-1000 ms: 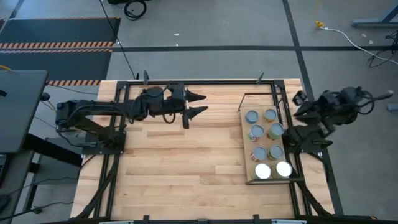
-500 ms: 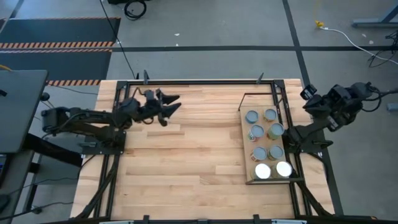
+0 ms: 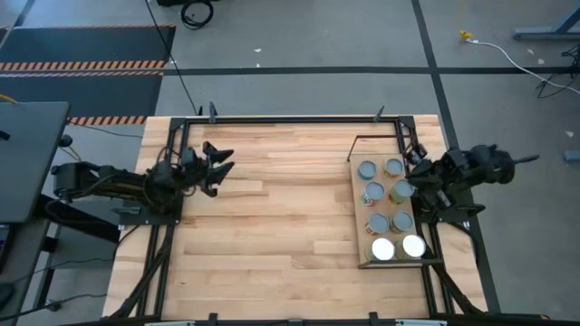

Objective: Pick and place cans onto a shelf
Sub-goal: Return to Home Position

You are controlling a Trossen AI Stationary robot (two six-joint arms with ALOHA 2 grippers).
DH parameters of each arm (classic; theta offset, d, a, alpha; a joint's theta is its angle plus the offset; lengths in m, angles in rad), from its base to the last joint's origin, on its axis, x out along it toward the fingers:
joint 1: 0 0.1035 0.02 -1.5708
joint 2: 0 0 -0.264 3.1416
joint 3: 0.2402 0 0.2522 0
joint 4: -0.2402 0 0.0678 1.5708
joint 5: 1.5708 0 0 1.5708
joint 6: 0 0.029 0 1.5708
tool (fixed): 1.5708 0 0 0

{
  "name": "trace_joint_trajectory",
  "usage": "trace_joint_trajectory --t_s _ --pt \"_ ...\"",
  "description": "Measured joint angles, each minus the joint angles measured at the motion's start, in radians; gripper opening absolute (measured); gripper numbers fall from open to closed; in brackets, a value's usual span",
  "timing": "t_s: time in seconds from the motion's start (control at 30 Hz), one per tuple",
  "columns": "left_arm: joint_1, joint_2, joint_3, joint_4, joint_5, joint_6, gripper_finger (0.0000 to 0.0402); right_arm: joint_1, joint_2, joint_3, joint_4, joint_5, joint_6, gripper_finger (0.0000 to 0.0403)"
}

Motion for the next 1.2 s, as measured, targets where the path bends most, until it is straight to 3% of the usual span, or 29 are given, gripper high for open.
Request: trace_joint_trajectory --t_s 0.13,0.43,0.7,1.0,1.2 --pt "-0.002 -0.026 0.002 0.002 0.117 0.054 0.0217 -0.001 -0.002 -0.083 0.099 0.003 0.046 0.0056" --pt "-0.004 -0.033 0.002 -0.012 0.2 0.038 0.0217 -0.001 -0.002 -0.23 0.28 0.011 0.126 0.0056" --pt "-0.051 -0.037 0.002 0.018 0.196 0.033 0.0217 -0.001 -0.002 -0.41 0.503 0.0 0.127 0.0056" --pt "-0.171 -0.037 0.001 0.007 0.064 0.132 0.0217 -0.023 -0.002 -0.411 0.472 0.008 0.137 0.0056" --pt "-0.173 -0.037 0.001 -0.054 0.062 0.117 0.0217 -0.023 -0.002 -0.411 0.471 -0.007 0.168 0.0056"
